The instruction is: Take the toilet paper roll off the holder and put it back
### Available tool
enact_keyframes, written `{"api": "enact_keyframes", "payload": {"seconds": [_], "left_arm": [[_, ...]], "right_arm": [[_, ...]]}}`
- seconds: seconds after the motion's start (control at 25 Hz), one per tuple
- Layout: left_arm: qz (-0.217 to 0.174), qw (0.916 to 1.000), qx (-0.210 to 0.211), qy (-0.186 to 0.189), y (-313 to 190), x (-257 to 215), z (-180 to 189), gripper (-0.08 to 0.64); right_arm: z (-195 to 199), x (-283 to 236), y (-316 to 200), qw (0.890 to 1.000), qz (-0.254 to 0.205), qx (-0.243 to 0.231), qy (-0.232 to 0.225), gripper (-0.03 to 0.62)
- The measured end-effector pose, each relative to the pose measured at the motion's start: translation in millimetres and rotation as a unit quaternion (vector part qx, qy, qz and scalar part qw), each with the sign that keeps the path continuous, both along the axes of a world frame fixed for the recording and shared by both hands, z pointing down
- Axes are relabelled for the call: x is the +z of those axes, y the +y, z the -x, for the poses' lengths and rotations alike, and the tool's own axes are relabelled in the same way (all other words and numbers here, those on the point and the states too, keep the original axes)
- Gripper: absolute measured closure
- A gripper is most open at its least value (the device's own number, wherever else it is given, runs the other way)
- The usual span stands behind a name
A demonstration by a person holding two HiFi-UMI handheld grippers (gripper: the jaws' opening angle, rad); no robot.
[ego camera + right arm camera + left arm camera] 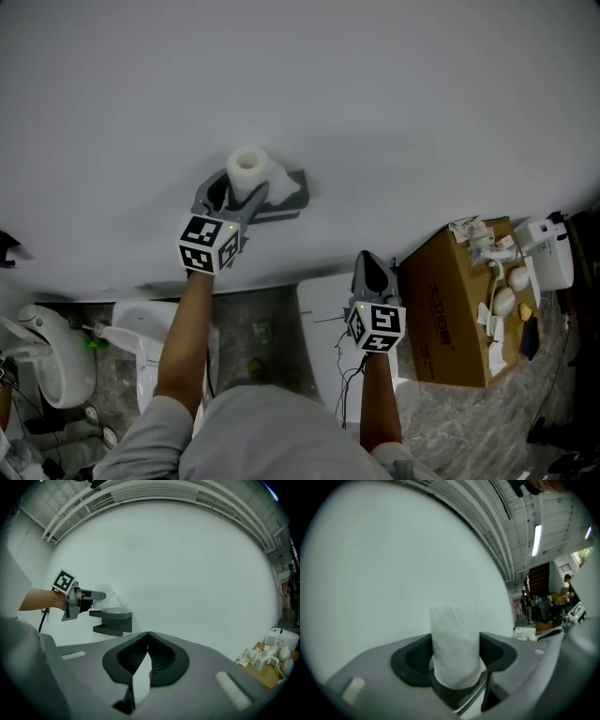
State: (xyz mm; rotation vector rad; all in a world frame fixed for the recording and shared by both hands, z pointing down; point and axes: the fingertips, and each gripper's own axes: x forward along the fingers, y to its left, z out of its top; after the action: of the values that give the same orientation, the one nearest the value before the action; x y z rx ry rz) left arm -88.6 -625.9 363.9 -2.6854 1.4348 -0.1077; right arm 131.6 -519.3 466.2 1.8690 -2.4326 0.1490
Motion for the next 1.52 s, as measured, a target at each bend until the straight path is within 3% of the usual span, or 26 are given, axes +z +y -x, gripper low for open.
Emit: {"api": "enact_keyframes", "payload": {"seconds": [0.48, 0.96, 1.12, 1.52], "left_arm": [[-0.031, 0.9994, 0.002, 0.015, 10, -56, 4, 0.268], [-0.093, 0.9956, 0.0, -0.011, 15, -136, 9, 0.268], [-0.104, 0.9946, 0.003, 0.009, 19, -155, 7, 0.268], [-0.102, 0.9948, 0.006, -0.001, 20, -135, 0, 0.268]], "right_arm": [[5, -6, 12, 1.0, -0.007, -0.009, 0.001, 0.591], [1, -11, 20, 1.0, -0.012, -0.006, -0.002, 0.591], [-1, -10, 21, 1.0, -0.012, -0.006, -0.002, 0.591], [-6, -8, 20, 1.0, -0.012, -0.002, -0.002, 0.591]]}}
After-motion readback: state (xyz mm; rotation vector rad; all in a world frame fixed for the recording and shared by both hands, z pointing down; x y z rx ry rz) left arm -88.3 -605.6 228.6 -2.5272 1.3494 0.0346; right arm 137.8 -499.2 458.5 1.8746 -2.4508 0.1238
